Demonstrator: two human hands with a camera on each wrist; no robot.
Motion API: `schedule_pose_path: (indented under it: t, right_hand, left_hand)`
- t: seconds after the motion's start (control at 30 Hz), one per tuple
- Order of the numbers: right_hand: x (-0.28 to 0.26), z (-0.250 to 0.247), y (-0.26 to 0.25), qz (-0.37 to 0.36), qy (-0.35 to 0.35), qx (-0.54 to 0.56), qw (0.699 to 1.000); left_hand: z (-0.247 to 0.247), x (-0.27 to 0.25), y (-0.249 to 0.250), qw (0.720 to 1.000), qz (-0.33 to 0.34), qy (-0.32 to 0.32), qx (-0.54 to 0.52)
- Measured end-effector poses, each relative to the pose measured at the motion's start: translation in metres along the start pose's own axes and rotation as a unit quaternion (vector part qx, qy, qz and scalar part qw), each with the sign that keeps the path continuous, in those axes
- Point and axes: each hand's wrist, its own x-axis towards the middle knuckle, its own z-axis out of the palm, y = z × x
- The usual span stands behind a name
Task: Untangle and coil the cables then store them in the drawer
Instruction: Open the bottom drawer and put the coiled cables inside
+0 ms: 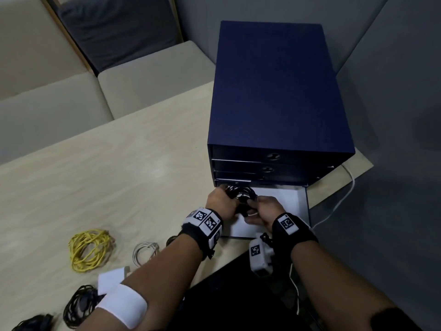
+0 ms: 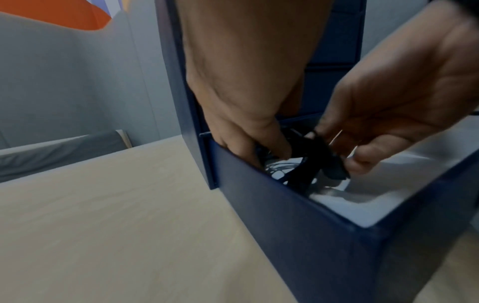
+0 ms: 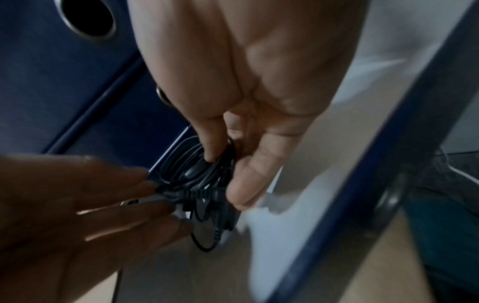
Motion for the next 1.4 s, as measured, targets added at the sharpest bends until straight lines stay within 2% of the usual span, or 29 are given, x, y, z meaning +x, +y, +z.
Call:
schedule_pose_path:
  t: [0.23, 0.4, 0.53, 0.63, 0.8, 0.9, 1.0, 1.2, 1.33, 1.4]
  right_hand:
    - [0.02, 0.02, -0.019, 0.036, -0.041, 0.022, 0.998]
    - [0.022, 0.024, -0.019, 0.017, -0.048, 0.004, 0.999]
    - [0.02, 0.023, -0.024, -0.015, -0.051, -0.068, 0.996]
    - [0.02, 0.015, -0.024, -0.013, -0.051, -0.179, 0.982]
    - [0.016, 0.002, -0.017, -0.024, 0.008, -0.204, 0.979]
    - [0.002, 0.0, -0.023, -0.04, 0.027, -0.209, 0.977]
    - [-0.015, 0.007, -0.027, -0.07, 0.044, -0.215, 0.973]
    - [-0.06, 0.069, -0.021, -0.153, -0.046, -0.208, 0.965]
    - [-0.076, 0.109, 0.0, -0.17, -0.104, -0.251, 0.947]
    - [-0.079, 0.128, 0.016, -0.192, -0.104, -0.319, 0.922]
  left_hand:
    - [0.015, -0.004, 0.004, 0.981, 0.073, -0.029, 0.177]
    - [0.021, 0.012, -0.001, 0.966, -0.012, -0.103, 0.239]
    - [0.012, 0.012, 0.011, 0.972, -0.028, -0.088, 0.216]
    - [0.005, 0.004, 0.014, 0.978, 0.007, -0.064, 0.199]
    - [-0.008, -0.009, 0.005, 0.984, 0.044, -0.052, 0.164]
    - [-0.029, -0.018, -0.009, 0.993, 0.049, -0.056, 0.091]
    - [-0.053, -0.024, -0.028, 0.998, 0.05, -0.026, 0.018]
    - [-0.102, -0.043, -0.082, 1.0, 0.004, 0.014, -0.015]
    - [-0.113, -0.058, -0.123, 0.997, -0.04, -0.008, 0.065]
    - [-0.114, -0.07, -0.14, 0.993, -0.055, -0.026, 0.105]
